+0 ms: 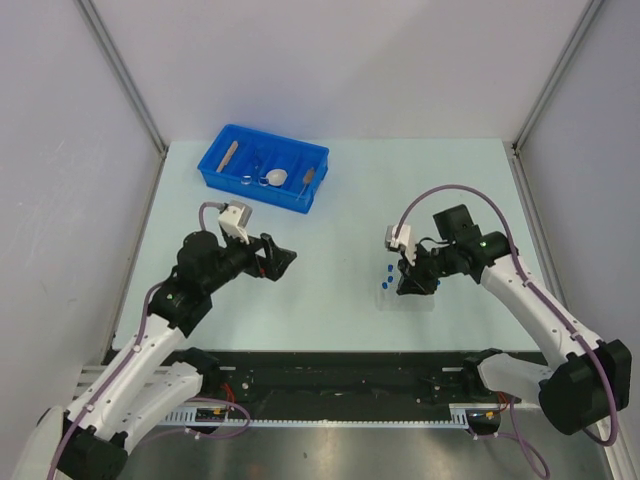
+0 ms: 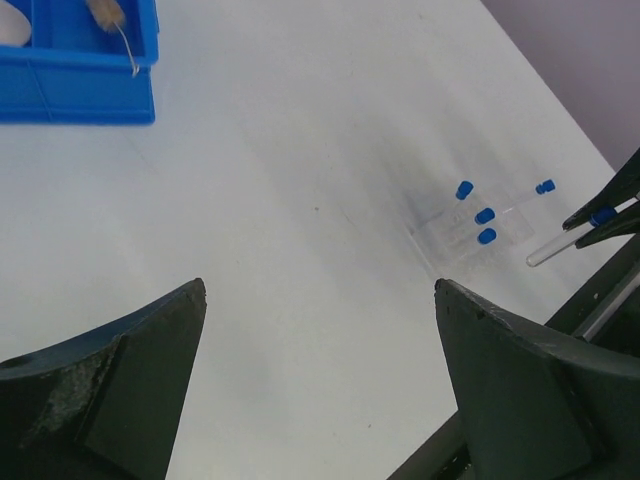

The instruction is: Organize the chemistry lab equipment

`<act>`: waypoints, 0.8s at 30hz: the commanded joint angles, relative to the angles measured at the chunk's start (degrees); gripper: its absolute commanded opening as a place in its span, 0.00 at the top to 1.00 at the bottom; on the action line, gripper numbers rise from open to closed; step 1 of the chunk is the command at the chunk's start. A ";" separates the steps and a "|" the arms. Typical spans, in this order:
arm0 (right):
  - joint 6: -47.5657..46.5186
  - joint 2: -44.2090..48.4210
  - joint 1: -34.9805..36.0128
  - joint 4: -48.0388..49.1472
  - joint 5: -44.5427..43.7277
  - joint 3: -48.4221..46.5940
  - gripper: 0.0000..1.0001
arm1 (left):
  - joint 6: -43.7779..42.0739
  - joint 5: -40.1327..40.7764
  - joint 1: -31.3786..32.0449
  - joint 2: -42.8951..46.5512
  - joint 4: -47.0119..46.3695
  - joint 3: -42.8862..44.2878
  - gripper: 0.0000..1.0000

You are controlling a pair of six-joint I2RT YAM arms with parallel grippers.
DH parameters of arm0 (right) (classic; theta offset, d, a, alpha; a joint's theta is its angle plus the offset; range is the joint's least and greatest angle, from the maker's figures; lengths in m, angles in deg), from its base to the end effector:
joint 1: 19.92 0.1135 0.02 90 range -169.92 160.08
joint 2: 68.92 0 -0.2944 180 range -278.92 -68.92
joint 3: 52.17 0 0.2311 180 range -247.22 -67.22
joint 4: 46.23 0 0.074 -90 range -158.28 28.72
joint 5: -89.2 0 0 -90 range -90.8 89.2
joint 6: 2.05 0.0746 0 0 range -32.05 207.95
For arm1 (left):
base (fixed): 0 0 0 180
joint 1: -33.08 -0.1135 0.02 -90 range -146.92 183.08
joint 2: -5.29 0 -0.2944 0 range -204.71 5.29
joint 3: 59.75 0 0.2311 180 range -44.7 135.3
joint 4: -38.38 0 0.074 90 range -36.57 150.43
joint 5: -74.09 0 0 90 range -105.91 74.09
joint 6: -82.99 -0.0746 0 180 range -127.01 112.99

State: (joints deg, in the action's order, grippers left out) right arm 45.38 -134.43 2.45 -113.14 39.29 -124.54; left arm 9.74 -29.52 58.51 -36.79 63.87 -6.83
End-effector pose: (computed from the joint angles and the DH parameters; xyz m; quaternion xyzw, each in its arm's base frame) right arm 0.1600 0.1178 0.2954 -0.5619 0.7181 0.2834 0.2971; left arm 0.1462 -0.0889 0.3172 0.1317 0.7782 -0.3059 0.5325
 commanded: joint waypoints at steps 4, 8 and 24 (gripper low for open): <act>-3.57 1.36 -0.05 9.48 -1.78 7.83 0.89 | 2.76 -0.72 -0.29 -0.37 -0.15 -1.92 0.00; -3.31 -0.05 1.01 12.12 -1.51 9.15 0.89 | 2.58 -0.46 -0.38 -0.37 0.37 -1.92 0.00; -1.55 -5.06 4.61 19.16 -5.20 11.53 0.88 | 3.02 0.07 -0.47 0.34 0.64 -2.80 0.00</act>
State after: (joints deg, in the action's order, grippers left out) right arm 43.74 -139.31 6.25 -96.79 35.56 -113.80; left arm 11.62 -29.58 58.45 -37.34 64.94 -9.37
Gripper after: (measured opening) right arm 0.167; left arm 0.996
